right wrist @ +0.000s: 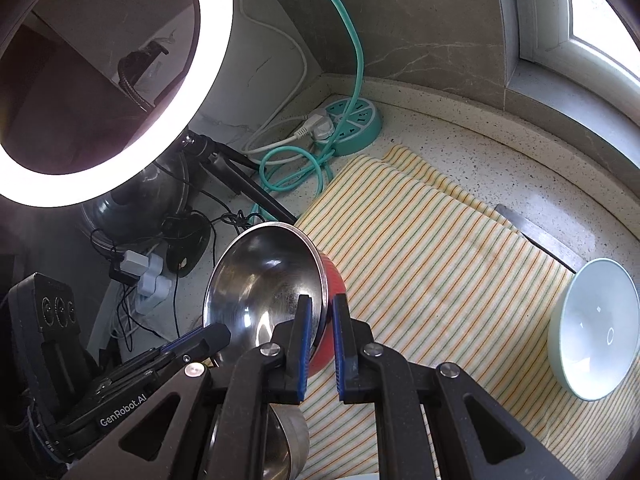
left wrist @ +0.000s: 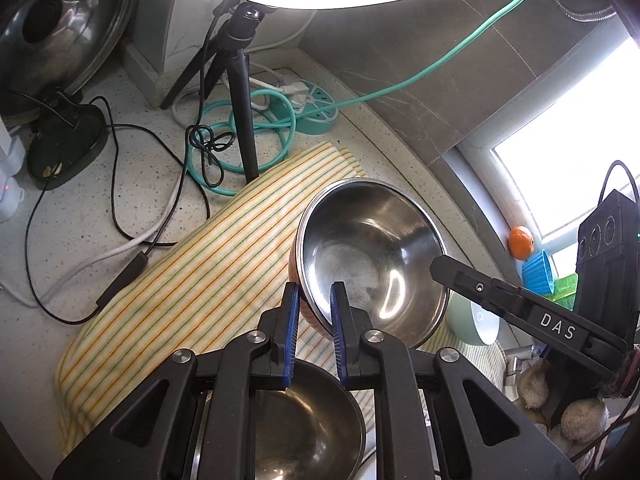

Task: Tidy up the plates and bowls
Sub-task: 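Lower the large steel bowl into the red-bottomed bowl with both tools, then set the steel bowl down inside the red bowl and open both tools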

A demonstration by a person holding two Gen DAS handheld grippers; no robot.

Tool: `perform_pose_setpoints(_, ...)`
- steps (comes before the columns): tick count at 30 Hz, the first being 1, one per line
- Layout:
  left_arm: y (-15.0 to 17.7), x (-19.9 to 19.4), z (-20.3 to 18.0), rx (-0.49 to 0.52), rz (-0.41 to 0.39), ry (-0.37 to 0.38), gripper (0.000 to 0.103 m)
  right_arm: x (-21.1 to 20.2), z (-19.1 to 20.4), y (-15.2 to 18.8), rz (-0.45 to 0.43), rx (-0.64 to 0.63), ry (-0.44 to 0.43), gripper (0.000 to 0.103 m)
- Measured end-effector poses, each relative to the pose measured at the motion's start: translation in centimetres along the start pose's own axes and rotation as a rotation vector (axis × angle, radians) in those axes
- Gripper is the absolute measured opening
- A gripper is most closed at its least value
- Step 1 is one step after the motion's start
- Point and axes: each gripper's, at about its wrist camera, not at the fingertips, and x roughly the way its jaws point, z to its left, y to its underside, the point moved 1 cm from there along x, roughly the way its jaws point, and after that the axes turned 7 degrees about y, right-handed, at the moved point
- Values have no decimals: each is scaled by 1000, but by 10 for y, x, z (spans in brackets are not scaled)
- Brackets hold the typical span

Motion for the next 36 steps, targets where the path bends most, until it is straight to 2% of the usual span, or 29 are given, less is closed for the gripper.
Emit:
perform_pose_setpoints(17,21,-45,11,90,24,28,13,-36,32,51,-54,51,-1,9)
perform_pose_setpoints(25,33,-60,25,126,63,30,13,-41,52,76,-62,50,14,9)
perform_pose_setpoints(36,51,-62,44,163,139,21,13,-33,66,110,-29,71,37,9)
